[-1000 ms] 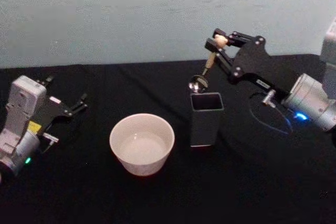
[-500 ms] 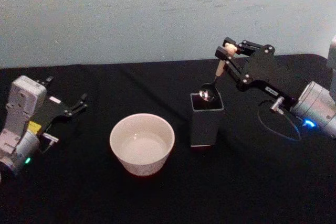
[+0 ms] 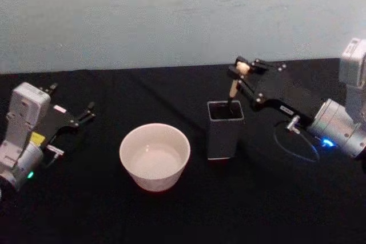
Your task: Pick up the stirring spoon with one hand, stir inside the cup, then place it back in its original position.
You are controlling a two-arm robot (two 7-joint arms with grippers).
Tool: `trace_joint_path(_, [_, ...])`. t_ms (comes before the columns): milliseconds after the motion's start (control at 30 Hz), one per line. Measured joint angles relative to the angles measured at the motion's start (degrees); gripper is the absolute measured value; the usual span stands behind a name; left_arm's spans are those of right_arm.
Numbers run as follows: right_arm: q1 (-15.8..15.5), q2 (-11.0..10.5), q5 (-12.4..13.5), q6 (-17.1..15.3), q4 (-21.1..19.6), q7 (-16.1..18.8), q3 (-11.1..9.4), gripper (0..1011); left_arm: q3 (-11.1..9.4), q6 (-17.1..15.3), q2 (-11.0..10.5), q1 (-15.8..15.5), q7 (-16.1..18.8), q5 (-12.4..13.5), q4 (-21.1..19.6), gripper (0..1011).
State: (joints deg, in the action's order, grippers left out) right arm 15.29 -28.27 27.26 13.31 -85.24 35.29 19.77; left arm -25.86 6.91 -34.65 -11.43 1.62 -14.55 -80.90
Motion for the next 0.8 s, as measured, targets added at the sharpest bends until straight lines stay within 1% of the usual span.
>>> trace_joint_path(333, [0.6,1.1,-1.5,-2.4,3.7,-0.5,2.1,215,0.0,0.0,0.0,0.0,0.0,0.0,0.0,1001])
trace_joint_path(567, [0.5,1.5,-1.8,-3.6,5.0,-0.6,2.9,214,0.0,0.0,0.0,0.0,0.0,0.0,0.0,1001])
trace_joint_path(800, [0.4,1.8,-2.0,-4.1,5.6,-0.8,3.3,215,0.0,0.0,0.0,0.0,0.0,0.0,0.0,1001])
